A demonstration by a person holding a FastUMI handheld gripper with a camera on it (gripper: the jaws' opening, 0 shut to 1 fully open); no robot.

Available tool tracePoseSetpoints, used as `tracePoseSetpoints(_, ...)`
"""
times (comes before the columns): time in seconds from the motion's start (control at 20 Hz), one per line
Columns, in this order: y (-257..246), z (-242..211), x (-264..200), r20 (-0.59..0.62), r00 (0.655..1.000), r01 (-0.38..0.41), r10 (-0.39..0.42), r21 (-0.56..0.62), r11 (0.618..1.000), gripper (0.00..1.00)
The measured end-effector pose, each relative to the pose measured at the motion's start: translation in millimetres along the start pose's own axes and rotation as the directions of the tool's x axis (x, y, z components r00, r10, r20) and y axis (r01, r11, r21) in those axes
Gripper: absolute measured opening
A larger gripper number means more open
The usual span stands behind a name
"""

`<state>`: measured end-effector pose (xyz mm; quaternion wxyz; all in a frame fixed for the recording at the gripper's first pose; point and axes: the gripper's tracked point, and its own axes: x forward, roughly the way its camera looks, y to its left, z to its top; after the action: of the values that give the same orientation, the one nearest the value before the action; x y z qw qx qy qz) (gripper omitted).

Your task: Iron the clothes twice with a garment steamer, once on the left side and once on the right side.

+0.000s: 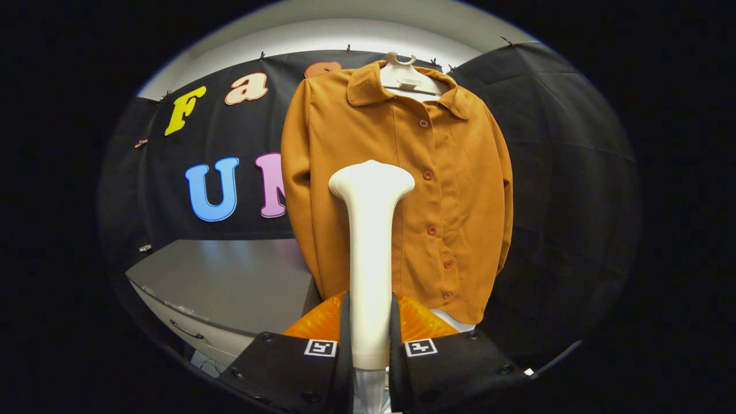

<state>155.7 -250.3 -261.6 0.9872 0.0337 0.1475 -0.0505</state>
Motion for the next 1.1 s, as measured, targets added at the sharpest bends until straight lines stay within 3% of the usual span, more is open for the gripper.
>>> tracePoseSetpoints(0.7,-21.1,-131.9,-14.1,-0.268,0.961,0.065,-0.067,-0.013,0.998,0.28)
tracePoseSetpoints(1.1,-22.9,-172.9,-67.6,-0.362,0.932,0.03,-0.027,0.003,1.0,0.28)
